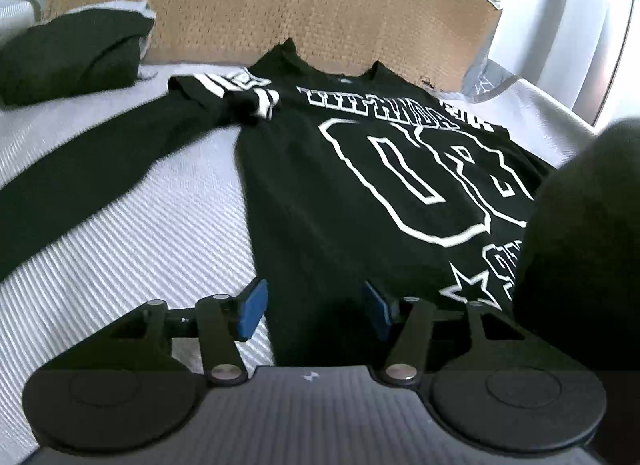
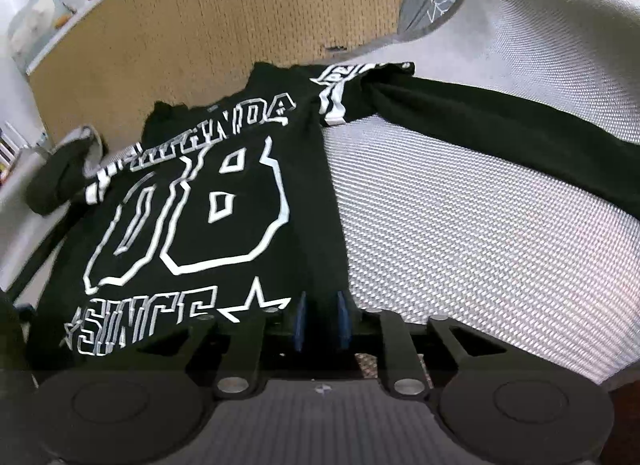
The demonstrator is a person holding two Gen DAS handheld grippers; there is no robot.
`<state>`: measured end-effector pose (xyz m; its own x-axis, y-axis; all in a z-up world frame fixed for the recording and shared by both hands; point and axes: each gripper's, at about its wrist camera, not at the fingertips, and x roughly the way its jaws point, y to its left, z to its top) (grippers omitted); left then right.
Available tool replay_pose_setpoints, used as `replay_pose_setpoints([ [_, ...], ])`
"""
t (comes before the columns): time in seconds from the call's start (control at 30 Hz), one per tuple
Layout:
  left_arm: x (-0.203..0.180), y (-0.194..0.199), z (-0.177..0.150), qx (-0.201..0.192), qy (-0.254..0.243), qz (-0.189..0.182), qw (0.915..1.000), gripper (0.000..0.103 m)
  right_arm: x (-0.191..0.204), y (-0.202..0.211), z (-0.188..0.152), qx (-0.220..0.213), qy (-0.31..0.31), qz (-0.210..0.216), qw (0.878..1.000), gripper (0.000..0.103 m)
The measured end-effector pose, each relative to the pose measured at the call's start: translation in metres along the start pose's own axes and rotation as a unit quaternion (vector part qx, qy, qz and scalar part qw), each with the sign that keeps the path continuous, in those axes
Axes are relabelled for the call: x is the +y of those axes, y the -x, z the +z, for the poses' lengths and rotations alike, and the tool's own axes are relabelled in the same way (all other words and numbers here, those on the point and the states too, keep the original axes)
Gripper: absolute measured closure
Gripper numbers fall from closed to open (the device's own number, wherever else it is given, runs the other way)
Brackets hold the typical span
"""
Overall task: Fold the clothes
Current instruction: 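Smooth the sweatshirt body with the left tool and pinch near the hem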
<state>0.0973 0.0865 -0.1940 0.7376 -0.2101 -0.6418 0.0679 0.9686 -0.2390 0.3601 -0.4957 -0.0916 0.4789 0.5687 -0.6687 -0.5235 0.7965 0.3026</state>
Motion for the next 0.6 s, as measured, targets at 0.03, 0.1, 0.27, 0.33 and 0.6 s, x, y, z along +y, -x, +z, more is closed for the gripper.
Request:
replay_pose_setpoints([
  [0.03, -0.002, 0.001, -0.004, -0.003, 0.003, 0.003, 1.0, 0.042, 0.0, 0.0, -0.002, -0.006, -0.005, 0.005, 1.0, 0.073],
  [0.1, -0.003, 0.002, -0.009, -0.01, 0.017, 0.009, 0.9998, 0.04, 0.001, 0.0, -0.004, -0.014, -0.006, 0.014, 1.0, 0.066],
  [0.27, -0.001, 0.009, -0.019, -0.019, 0.043, 0.02, 0.9987, 0.039, 0.005, -0.005, -0.004, -0.012, 0.016, 0.027, 0.999, 0.058],
  [0.33, 0.001, 0.012, -0.022, -0.02, 0.053, 0.012, 0.9983, 0.037, 0.003, -0.007, -0.005, -0.011, 0.016, 0.029, 0.999, 0.058],
  [0.6, -0.021, 0.006, -0.027, -0.007, 0.004, 0.069, 0.9975, 0.059, -0.002, -0.013, -0.007, -0.008, 0.014, 0.044, 0.999, 0.053],
])
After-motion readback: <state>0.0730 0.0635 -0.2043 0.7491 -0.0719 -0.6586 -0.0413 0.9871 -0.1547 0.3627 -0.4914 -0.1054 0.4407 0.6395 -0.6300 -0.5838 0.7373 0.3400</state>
